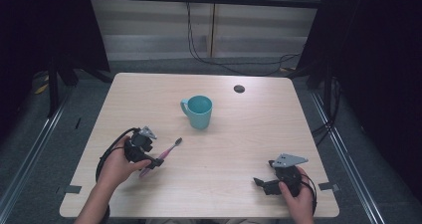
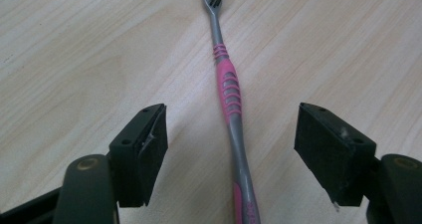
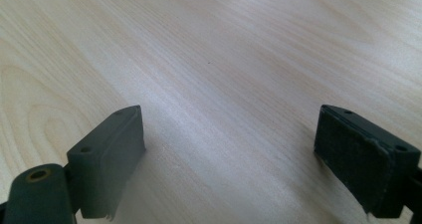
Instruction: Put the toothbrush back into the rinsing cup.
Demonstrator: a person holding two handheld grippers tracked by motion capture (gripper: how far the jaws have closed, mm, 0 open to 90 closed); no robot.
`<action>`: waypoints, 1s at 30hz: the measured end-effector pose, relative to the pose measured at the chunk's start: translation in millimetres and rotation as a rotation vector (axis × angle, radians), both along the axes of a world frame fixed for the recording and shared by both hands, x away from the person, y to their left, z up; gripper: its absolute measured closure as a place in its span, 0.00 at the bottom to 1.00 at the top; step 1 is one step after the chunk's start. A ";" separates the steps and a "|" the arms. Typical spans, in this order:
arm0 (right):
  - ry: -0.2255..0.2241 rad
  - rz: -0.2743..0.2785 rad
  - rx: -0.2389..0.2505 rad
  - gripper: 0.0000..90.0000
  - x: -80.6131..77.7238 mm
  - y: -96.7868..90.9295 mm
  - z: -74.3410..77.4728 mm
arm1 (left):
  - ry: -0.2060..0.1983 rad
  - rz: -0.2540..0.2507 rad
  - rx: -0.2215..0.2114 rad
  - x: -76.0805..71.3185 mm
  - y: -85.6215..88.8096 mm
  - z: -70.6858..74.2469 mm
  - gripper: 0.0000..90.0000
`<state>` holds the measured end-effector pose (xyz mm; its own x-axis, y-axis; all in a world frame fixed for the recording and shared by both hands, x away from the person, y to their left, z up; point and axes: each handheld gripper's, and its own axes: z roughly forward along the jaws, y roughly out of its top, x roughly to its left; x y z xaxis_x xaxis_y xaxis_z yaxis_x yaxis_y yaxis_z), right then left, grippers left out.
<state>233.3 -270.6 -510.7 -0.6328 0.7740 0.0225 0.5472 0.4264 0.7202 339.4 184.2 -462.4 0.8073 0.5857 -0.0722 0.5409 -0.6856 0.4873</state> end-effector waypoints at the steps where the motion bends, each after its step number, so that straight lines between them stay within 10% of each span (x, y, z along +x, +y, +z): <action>1: 0.000 0.000 0.000 0.13 0.0 0.0 0.0 | 0.000 0.000 0.000 0.0 0.0 0.0 0.32; 30: 0.002 -0.001 0.001 0.13 -0.1 0.1 0.0 | 0.068 -0.004 0.079 20.1 -22.1 4.8 0.43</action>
<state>233.2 -270.6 -510.7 -0.6321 0.7745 0.0240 0.5488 0.4255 0.7196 359.5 162.2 -457.6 0.8043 0.5888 -0.0805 0.5684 -0.7226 0.3934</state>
